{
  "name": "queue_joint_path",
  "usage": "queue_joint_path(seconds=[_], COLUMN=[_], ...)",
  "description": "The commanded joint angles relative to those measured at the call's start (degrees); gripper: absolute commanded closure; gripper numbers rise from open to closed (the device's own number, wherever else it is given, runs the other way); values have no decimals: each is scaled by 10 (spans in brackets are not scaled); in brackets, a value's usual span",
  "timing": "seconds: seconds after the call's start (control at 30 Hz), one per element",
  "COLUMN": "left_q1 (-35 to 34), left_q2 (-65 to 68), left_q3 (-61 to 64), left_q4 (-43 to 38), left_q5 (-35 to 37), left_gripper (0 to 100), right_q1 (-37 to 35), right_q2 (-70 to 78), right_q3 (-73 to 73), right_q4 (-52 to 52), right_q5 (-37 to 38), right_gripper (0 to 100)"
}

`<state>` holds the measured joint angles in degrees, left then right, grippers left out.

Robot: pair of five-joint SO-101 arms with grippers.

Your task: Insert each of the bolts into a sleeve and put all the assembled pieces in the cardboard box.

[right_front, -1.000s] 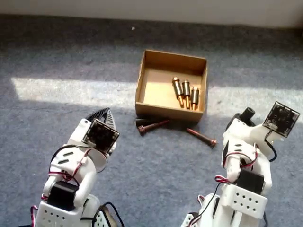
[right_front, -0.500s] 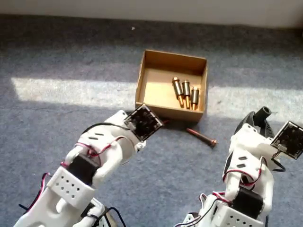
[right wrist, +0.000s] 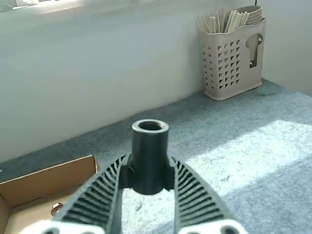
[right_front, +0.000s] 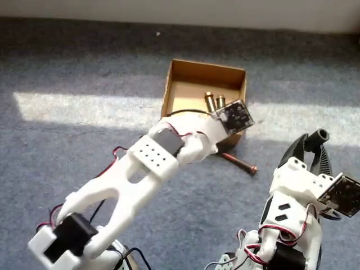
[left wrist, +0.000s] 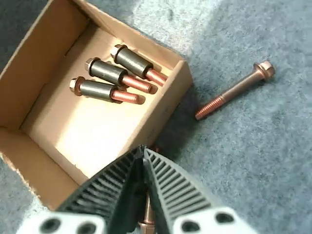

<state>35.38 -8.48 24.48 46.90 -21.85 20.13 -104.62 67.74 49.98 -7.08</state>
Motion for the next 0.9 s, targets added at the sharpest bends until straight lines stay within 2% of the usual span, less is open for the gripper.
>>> queue_joint_path(seconds=[0.0, 0.17, 0.33, 0.4, 0.53, 0.87], left_q1=[39, 61, 80, 87, 106, 134], left_q2=[90, 181, 262, 296, 365, 492], left_q3=[-131, -225, -305, -339, -414, -595], left_q4=[63, 96, 126, 133, 165, 248], left_q5=[-28, -29, -29, -36, -97, -103], left_gripper=[986, 976, 815, 826, 842, 842], right_q1=[7, 2, 2, 2, 2, 2], right_q2=[-6, -6, -6, -6, -6, -6], right_q3=[-12, -59, -99, -102, -97, -97], right_q4=[1, 0, 0, 0, 0, 1], right_q5=[-4, -5, -5, -5, -3, -2], right_gripper=[993, 993, 993, 993, 993, 993])
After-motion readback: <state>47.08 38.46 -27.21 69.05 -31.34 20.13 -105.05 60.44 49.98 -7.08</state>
